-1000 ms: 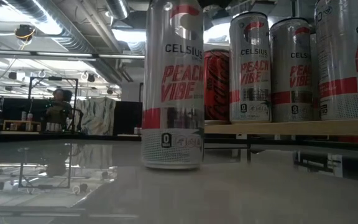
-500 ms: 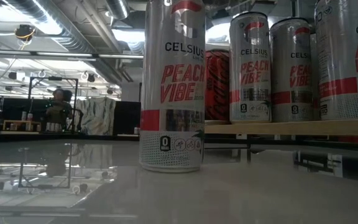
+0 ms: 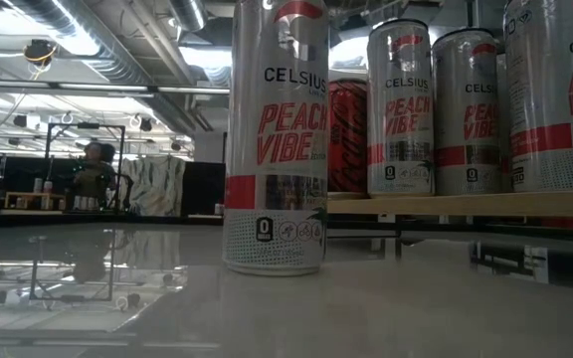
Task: Place canned beverage on shelf
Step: Put the white pink soda can on the shelf aligned with the other white pink soda cans
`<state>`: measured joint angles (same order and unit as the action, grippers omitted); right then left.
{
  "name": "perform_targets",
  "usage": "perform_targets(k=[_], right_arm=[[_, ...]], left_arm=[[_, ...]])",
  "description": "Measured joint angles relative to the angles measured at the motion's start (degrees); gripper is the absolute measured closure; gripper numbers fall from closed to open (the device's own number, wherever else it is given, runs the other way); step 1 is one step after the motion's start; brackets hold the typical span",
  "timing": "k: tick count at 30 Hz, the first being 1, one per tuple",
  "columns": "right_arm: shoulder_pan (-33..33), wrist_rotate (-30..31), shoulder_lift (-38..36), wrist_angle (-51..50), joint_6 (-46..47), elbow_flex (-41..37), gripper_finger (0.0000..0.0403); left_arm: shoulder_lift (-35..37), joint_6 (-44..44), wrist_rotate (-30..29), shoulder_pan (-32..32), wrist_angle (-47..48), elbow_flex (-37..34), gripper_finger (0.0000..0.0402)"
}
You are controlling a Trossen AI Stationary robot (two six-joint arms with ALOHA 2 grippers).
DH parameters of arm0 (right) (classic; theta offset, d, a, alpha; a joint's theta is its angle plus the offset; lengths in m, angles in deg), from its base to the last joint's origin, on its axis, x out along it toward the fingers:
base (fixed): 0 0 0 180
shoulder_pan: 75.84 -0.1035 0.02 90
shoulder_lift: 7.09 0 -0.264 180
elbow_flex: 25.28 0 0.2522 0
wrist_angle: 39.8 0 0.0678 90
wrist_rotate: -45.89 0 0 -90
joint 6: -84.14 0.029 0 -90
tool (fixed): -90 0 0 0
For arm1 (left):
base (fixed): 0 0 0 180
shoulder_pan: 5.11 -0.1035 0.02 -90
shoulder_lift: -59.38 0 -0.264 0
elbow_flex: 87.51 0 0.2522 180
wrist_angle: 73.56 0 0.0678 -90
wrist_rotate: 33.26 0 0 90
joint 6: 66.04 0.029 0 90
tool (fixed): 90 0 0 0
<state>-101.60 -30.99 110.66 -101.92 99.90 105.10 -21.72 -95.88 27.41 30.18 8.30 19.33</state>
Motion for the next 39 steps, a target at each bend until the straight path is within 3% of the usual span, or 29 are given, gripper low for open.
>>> perform_targets(k=[3, 6, 13, 39], right_arm=[[1.0, -6.1, 0.2, -0.2, -2.9, 0.0, 0.0098], [1.5, -8.3, 0.3, -0.3, -5.7, 0.0, 0.0098], [1.4, -9.1, 0.3, -3.0, -12.9, 0.0, 0.0098], [2.6, -10.2, 1.5, -7.9, -17.6, 0.0, 0.0098]], left_arm=[[0.0, 0.0, 0.0, 0.0, 0.0, 0.0, 0.0015], [0.0, 0.0, 0.0, 0.0, 0.0, 0.0, 0.0015], [0.0, 0.0, 0.0, 0.0, 0.0, 0.0, 0.0015], [0.0, -0.1, 0.0, 0.0, 0.0, 0.0, 0.0015]])
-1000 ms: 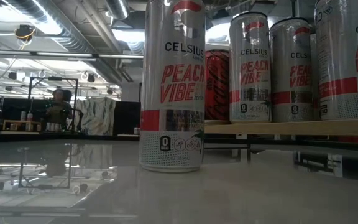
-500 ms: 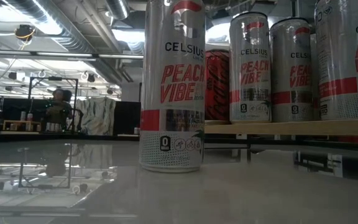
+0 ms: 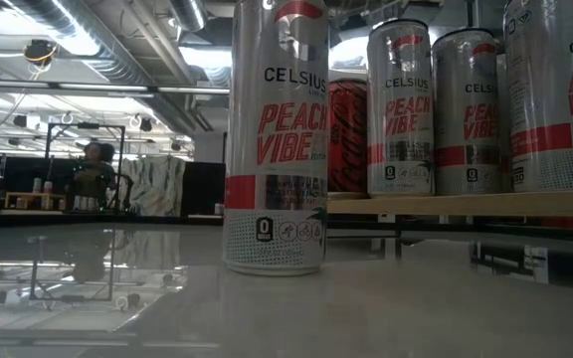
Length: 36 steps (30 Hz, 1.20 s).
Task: Place canned beverage on shelf
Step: Put the white pink soda can on the shelf aligned with the other white pink soda cans
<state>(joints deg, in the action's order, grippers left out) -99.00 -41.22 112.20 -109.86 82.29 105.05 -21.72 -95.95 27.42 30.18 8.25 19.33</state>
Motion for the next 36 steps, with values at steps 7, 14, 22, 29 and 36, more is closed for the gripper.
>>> perform_targets(k=[7, 14, 22, 29, 36], right_arm=[[0.1, 0.0, 1.7, -0.7, 0.0, 0.0, 0.0098], [0.0, 0.5, 2.8, -1.1, 0.0, 0.0, 0.0098], [0.0, 0.6, 3.6, -2.0, 0.0, 0.0, 0.0099], [0.0, 0.7, 3.7, -2.2, 0.0, 0.0, 0.0143], [-0.1, 0.7, 3.6, -2.4, 3.2, 0.0, 0.0161]], left_arm=[[0.0, 0.0, 0.0, 0.0, 0.0, 0.0, 0.0015], [0.0, 0.0, 0.0, 0.0, 0.0, 0.0, 0.0015], [0.0, 0.0, 0.0, 0.0, 0.0, 0.0, 0.0015], [0.0, 0.0, 0.0, 0.0, 0.0, 0.0, 0.0015], [0.0, 0.0, 0.0, 0.0, 0.0, 0.0, 0.0015]])
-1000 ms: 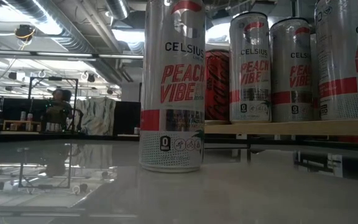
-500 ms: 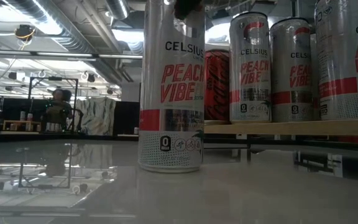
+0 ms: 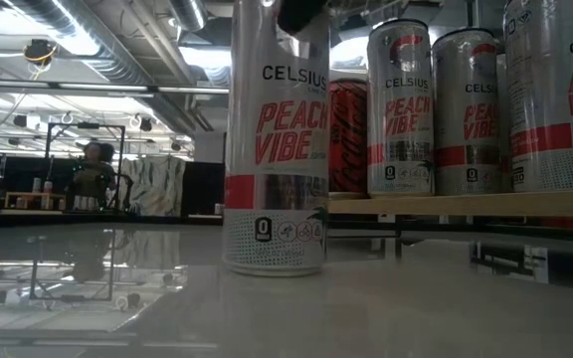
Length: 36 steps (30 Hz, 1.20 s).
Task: Place canned beverage on shelf
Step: Put the white pink soda can on the shelf aligned with the other white pink soda cans
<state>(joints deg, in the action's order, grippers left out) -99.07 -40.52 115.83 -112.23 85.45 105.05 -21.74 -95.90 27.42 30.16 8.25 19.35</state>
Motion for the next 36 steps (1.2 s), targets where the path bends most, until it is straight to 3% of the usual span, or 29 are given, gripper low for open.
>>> perform_targets(k=[6, 20, 36], right_arm=[[-0.4, -0.8, -1.2, -3.3, 4.5, 1.3, 0.0155], [-5.2, 2.4, -2.9, -19.2, 11.8, 16.2, 0.0157], [-8.4, 8.0, -7.7, -31.7, 19.0, 16.7, 0.0156]], left_arm=[[0.0, 0.0, 0.0, 0.0, 0.0, 0.0, 0.0015], [0.0, 0.0, 0.0, 0.0, -0.2, 0.0, 0.0015], [0.0, 0.0, -0.1, 0.0, -1.4, 0.0, 0.0015]])
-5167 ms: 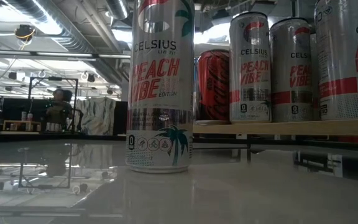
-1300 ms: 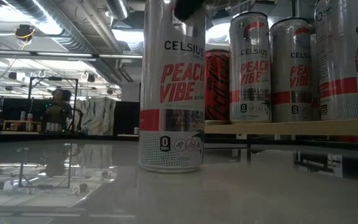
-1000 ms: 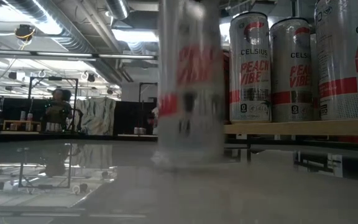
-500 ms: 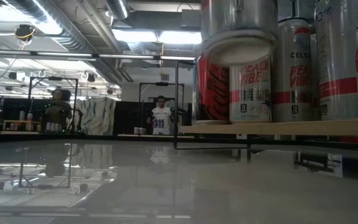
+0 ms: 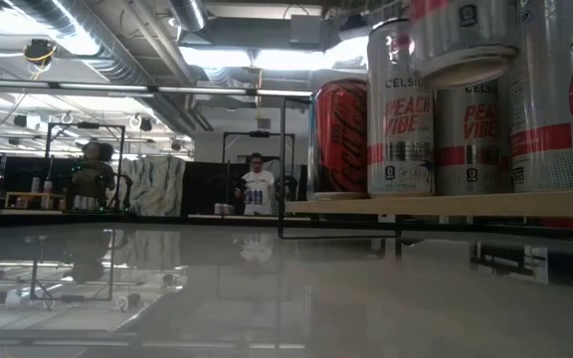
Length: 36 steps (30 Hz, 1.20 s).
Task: Place canned beverage on shelf
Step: Put the white pink soda can on the shelf aligned with the other white pink soda cans
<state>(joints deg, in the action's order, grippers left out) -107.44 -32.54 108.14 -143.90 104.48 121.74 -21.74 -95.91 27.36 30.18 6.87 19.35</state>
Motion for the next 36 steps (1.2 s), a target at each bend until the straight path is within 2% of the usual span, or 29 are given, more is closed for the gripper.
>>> perform_targets(k=[7, 16, 22, 36], right_arm=[[-0.3, 1.9, -2.7, 0.4, 0.1, -2.1, 0.0156], [-0.3, 3.4, -8.8, 1.0, 2.0, -13.6, 0.0156], [-0.3, 3.4, -12.3, 10.0, 2.1, -21.8, 0.0156], [-0.3, 3.8, -14.6, 17.5, 2.2, -34.0, 0.0155]], left_arm=[[0.0, 0.0, 0.0, 0.0, -0.4, 0.0, 0.0015], [0.0, 0.0, -0.1, 0.0, -1.2, 0.0, 0.0015], [0.0, 0.0, -0.1, 0.0, -1.9, 0.0, 0.0015], [0.0, -0.1, -0.2, 0.0, -3.4, 0.0, 0.0015]])
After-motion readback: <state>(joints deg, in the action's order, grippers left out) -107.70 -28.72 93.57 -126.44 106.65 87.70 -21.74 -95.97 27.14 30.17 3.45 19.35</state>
